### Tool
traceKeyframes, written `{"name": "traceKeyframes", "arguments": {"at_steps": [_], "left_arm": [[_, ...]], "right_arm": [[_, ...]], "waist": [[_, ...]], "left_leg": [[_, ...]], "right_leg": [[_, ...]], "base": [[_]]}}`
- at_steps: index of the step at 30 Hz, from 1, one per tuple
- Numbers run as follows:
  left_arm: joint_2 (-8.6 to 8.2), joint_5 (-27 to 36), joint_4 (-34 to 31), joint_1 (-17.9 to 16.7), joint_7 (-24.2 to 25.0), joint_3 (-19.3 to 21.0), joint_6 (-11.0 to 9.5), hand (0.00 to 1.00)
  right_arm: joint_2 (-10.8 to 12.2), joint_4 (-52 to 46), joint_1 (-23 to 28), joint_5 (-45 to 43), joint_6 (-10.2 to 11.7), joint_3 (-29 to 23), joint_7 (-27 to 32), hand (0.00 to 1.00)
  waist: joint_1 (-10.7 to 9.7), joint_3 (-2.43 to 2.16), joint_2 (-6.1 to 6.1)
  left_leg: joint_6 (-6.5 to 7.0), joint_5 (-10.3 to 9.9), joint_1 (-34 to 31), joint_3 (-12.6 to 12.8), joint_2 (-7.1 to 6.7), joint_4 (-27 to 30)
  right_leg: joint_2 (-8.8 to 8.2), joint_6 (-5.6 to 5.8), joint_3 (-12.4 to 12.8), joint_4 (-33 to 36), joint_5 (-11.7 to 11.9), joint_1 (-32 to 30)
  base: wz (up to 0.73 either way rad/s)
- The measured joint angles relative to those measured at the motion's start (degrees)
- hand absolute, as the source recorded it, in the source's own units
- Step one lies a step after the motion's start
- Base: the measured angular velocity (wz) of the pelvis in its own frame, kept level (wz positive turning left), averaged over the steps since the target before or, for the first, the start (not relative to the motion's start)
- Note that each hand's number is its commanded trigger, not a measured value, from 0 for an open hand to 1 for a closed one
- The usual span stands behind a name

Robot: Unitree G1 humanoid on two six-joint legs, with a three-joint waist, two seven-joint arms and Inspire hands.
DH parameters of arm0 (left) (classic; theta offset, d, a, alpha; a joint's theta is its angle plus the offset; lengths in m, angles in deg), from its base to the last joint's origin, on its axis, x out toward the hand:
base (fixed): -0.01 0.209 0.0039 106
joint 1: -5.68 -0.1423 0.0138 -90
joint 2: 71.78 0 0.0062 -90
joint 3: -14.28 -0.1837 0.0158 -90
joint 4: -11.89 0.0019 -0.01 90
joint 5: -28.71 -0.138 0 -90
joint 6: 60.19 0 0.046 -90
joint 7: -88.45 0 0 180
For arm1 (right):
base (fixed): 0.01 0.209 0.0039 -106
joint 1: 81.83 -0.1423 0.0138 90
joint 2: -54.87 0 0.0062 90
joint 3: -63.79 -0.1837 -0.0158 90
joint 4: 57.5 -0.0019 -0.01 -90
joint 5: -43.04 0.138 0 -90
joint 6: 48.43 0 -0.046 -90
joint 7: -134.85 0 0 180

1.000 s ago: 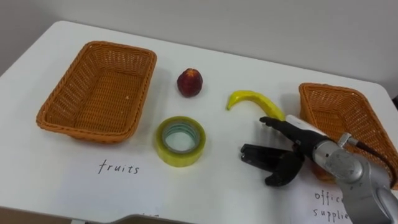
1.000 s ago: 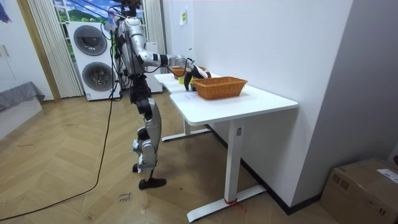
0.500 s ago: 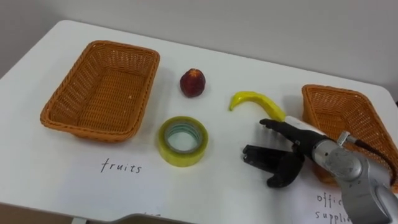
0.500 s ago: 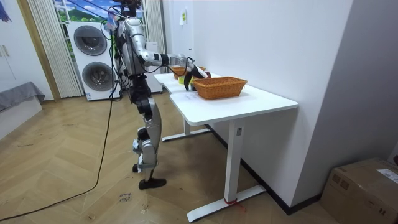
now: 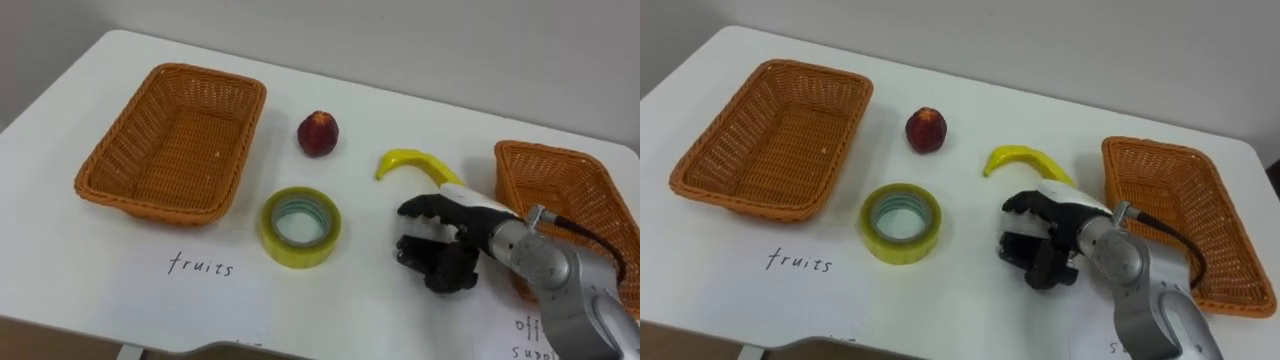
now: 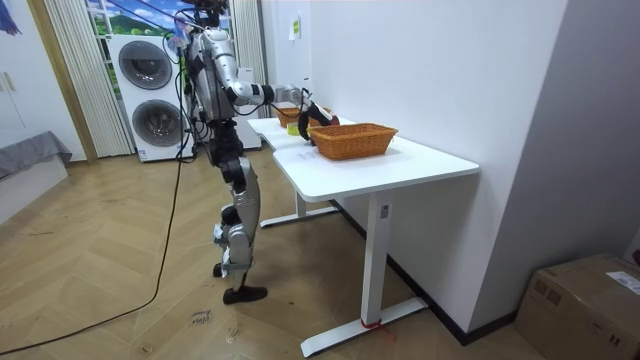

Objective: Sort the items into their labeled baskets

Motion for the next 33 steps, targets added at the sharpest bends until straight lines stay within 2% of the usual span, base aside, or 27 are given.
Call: {"name": "traceKeyframes", "arguments": {"at_steps": [7, 26, 33], "left_arm": [[0.96, 0.0, 0.0, 0.48, -0.02, -1.12, 0.04, 0.0], [1.0, 0.03, 0.01, 0.52, 0.29, -1.69, 0.17, 0.0], [1.37, 0.07, 0.13, 0.37, 0.23, -1.58, 0.01, 0.0]], "right_arm": [[-0.38, 1.39, -0.58, -0.37, -0.08, 0.71, 2.06, 1.0], [-0.45, 1.35, -0.28, 2.71, -0.01, 1.0, 1.98, 1.0], [-0.45, 0.47, -0.12, 4.2, 0.53, 0.97, 1.81, 1.0]], "waist": [[0.69, -0.26, -0.34], [0.38, -0.11, -0.07], [-0.64, -0.06, -0.01]], "left_leg": [[0.0, 0.01, 0.0, -0.2, 0.0, 0.13], [-0.01, 0.01, -0.04, -0.22, -0.01, -0.1], [-0.01, 0.01, -0.09, -0.12, -0.02, -0.14]], "right_leg": [[0.0, 0.0, -0.03, -0.02, 0.0, -0.01], [0.02, 0.0, 0.02, 0.0, 0.0, -0.03], [0.05, 0.0, 0.15, -0.01, 0.0, -0.05]], "base": [[0.0], [0.0], [0.0]]}}
